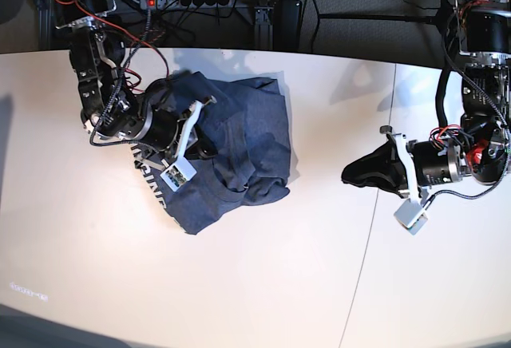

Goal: Fold the T-shirt properly
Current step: 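Grasp the bundled shirt's edges with both grippers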

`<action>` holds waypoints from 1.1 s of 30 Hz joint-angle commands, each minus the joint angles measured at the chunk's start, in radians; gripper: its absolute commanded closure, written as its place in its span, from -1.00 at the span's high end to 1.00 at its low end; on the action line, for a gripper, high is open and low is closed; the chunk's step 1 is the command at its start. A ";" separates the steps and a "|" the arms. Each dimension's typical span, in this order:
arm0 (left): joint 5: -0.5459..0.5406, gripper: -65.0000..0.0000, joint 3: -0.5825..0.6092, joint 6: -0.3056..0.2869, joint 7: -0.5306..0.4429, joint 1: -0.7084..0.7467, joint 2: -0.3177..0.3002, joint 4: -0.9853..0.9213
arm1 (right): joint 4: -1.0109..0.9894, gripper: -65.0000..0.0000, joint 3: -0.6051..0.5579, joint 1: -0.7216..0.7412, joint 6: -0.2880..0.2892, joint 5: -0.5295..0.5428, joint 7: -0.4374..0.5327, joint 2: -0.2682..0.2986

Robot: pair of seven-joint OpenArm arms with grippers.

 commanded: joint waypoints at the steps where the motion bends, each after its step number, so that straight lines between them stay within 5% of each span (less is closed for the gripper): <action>1: -0.017 -1.00 -0.005 -0.011 -0.017 -0.012 0.009 0.015 | 0.017 -1.00 0.006 0.035 -0.003 0.013 0.023 0.008; 13: 0.006 -1.00 0.032 -0.011 -0.018 0.103 0.211 0.016 | -0.098 -1.00 0.028 0.318 -0.003 -0.045 0.056 0.023; 26: 0.240 -1.00 0.200 -0.011 -0.147 0.114 0.399 0.015 | -0.477 -1.00 0.027 0.527 -0.003 -0.056 0.092 0.023; 33: 0.325 -1.00 0.207 -0.011 -0.188 0.117 0.424 -0.016 | -0.601 -1.00 0.005 0.555 0.000 -0.060 0.135 0.006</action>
